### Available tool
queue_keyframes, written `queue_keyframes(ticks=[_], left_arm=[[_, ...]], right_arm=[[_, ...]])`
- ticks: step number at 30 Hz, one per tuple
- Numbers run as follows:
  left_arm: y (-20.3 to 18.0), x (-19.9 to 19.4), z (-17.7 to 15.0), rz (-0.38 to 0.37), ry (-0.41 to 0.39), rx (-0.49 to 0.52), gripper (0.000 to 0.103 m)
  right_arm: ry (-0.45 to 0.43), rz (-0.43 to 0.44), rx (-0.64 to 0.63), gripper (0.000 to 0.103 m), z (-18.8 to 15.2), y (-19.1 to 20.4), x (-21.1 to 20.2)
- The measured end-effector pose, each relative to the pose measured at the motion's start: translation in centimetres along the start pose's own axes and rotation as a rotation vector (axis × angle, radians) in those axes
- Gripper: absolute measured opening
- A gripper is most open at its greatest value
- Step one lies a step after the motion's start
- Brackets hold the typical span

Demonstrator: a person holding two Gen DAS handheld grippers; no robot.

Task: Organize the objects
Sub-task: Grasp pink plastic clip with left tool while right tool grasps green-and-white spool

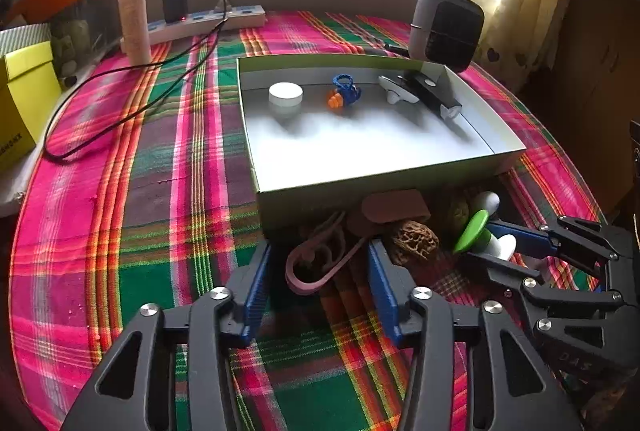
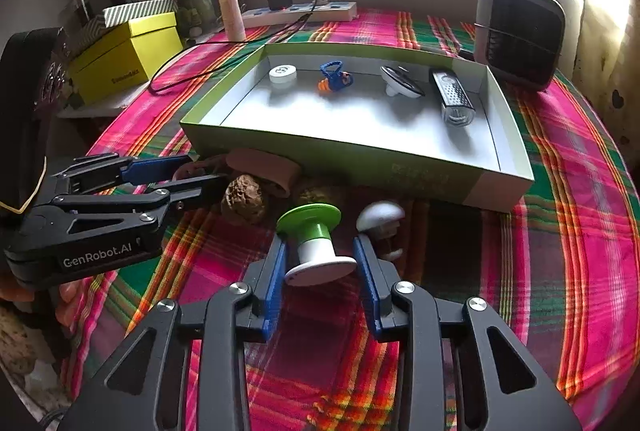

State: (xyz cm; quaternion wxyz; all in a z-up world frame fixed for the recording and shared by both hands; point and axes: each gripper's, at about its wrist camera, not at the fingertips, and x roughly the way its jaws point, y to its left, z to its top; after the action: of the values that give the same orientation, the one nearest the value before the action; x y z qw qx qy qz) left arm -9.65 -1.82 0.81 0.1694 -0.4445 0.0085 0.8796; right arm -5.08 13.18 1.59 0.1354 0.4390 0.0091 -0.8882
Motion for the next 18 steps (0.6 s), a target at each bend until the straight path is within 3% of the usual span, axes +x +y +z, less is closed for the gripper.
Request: queue_keyframes(ticks=[12, 18], left_arm=[[-0.6, -0.9, -1.4, -0.006, 0.000, -0.048, 0.020], [-0.3, -1.6, -2.4, 0.005, -0.012, -0.083, 0.020]], right_arm=[[0.000, 0.002, 0.000, 0.035, -0.6, -0.4, -0.6], [0.001, 0.005, -0.013, 0.035, -0.9, -0.3, -0.8]])
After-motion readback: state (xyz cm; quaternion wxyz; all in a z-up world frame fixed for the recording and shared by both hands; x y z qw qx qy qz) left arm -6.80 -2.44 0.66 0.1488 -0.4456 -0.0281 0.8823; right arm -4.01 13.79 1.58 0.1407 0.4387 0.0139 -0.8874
